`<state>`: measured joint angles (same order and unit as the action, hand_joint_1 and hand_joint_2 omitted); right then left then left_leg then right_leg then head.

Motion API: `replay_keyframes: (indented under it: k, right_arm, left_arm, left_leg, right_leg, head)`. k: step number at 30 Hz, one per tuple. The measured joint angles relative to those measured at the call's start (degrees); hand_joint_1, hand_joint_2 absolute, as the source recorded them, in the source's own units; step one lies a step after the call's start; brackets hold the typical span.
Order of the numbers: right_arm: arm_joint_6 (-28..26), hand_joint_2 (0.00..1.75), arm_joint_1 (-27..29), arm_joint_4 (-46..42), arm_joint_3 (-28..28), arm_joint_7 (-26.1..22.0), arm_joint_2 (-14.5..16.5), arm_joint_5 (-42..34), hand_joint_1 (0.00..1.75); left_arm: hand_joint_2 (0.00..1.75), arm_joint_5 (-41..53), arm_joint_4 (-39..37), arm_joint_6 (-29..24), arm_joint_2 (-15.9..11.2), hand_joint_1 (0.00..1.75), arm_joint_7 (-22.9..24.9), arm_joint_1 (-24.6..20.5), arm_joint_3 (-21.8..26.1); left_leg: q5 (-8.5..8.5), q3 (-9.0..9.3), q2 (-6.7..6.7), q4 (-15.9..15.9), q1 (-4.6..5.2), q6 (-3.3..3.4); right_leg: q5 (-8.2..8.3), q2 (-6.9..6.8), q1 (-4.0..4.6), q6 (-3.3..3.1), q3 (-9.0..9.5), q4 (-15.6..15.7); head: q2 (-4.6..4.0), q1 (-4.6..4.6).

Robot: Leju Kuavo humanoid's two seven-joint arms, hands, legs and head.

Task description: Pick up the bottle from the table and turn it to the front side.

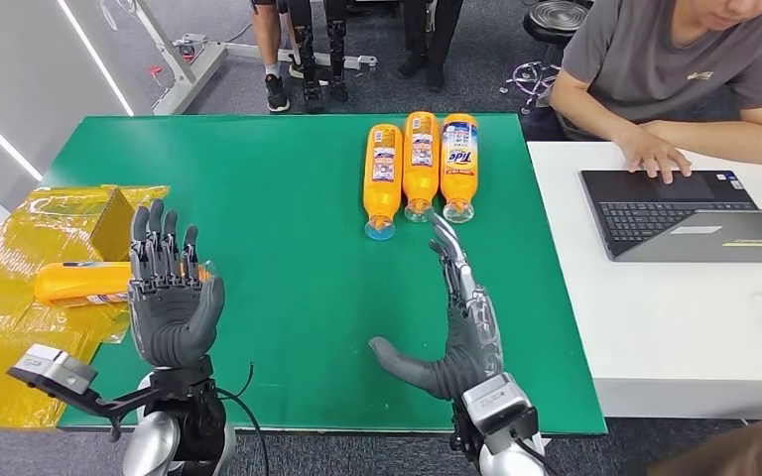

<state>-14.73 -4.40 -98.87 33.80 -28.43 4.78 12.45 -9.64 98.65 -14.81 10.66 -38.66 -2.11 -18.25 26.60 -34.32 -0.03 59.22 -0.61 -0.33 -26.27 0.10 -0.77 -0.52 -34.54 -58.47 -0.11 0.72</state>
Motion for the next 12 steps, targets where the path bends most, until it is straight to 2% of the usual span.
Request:
replay_keyframes:
  k: [5,12]
  right_arm:
    - [0.4,1.75,0.0,-0.6,-0.2,0.8,0.2,0.5,0.0]
    - [-0.2,1.75,0.0,-0.1,-0.3,-0.6,0.2,-0.2,0.0]
  left_arm:
    - [1.75,-0.2,0.5,0.1,0.1,0.0,0.1,0.0,0.0]
    - [1.75,-0.3,0.5,0.1,0.1,0.0,-0.7,-0.3,0.0]
  left_leg:
    - [0.0,0.0,0.0,0.0,0.0,0.0]
    - [0.0,0.01,0.0,0.0,0.0,0.0]
  right_leg:
    - [0.0,0.0,0.0,0.0,0.0,0.0]
    - [0.0,0.0,0.0,0.0,0.0,0.0]
  head:
    - [0.0,0.0]
    - [0.0,-0.01]
